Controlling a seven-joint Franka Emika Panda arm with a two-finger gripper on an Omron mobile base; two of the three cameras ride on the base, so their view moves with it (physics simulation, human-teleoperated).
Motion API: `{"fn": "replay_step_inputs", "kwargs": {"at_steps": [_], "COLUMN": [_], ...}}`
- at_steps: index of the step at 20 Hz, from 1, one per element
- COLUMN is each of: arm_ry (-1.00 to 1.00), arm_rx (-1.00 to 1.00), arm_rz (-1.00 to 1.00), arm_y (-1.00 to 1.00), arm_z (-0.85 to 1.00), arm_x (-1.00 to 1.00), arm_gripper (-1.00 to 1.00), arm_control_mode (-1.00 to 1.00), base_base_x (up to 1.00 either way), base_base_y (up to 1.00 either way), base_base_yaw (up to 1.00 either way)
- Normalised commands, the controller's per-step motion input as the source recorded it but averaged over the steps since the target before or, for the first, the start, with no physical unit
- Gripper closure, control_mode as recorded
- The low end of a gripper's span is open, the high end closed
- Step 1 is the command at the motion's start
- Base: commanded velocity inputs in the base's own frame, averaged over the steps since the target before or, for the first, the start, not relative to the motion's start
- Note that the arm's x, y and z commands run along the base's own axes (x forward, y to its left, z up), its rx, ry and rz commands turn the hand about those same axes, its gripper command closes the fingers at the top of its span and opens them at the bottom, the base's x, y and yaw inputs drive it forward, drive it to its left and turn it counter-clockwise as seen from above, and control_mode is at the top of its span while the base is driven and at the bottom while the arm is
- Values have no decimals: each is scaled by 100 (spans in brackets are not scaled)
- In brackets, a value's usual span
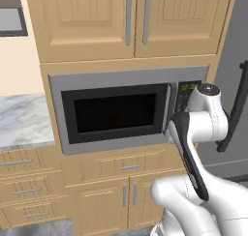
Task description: Open the microwave door.
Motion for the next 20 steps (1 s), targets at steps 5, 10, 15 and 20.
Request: {"fn": "replay_step_inputs", "kwargs": {"at_steps": [5, 10, 15, 20], "arm_ry": [0, -6, -18, -43], "arm_rx": [0, 1, 1, 1], "arm_rz": [0, 0, 0, 0], "arm_y": [0, 0, 0, -6], "arm_z": [0, 8, 26, 58], "arm_x": [0, -7, -19, -9], "arm_gripper": [-100, -100, -100, -100], "arm_control_mode": [100, -100, -100, -100], "base_base_x": [-56, -9, 0, 0], "base_base_y": [-15, -2, 0, 0], "base_base_yaw": [0, 0, 0, 0]}}
